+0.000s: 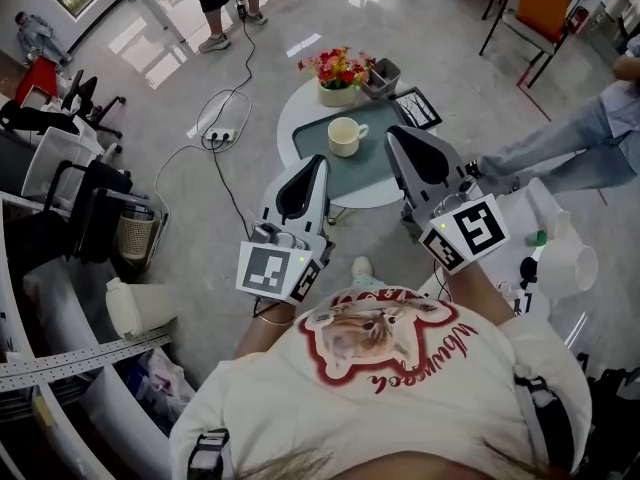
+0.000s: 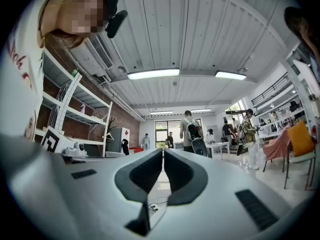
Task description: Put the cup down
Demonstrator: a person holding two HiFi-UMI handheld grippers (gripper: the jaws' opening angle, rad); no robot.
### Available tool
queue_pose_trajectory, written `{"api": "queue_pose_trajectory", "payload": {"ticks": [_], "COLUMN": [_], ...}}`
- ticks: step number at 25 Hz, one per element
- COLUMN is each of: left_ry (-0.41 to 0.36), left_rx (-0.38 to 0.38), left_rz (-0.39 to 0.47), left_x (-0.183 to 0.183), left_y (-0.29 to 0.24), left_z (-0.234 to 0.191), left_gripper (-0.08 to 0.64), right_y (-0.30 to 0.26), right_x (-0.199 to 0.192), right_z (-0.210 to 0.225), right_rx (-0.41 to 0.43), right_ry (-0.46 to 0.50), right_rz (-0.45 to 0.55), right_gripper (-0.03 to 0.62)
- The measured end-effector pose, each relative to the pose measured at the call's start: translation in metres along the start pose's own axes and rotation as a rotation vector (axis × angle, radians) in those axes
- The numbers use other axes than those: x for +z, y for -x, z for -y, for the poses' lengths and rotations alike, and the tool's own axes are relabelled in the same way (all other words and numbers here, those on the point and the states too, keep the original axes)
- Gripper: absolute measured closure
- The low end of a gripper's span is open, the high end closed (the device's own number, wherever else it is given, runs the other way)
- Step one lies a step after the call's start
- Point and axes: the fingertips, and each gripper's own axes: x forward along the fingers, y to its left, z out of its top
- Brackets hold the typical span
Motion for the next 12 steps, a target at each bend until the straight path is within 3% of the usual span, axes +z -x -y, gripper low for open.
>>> {"api": "queue_pose_trajectory", "payload": {"ticks": [12], "left_ry": [0.001], "left_rx": [-0.019], "left_rz": [-0.011], "left_x": [0.013], "left_y": [0.141], "left_z": [0.044], "left_gripper": [0.545], "right_y": [0.073], "right_x": [0.015], "right_z": [-0.128], "right_rx": [-0.007], "right_ry": [0.043], "right_rz": [0.016], "right_gripper": [0.560]}}
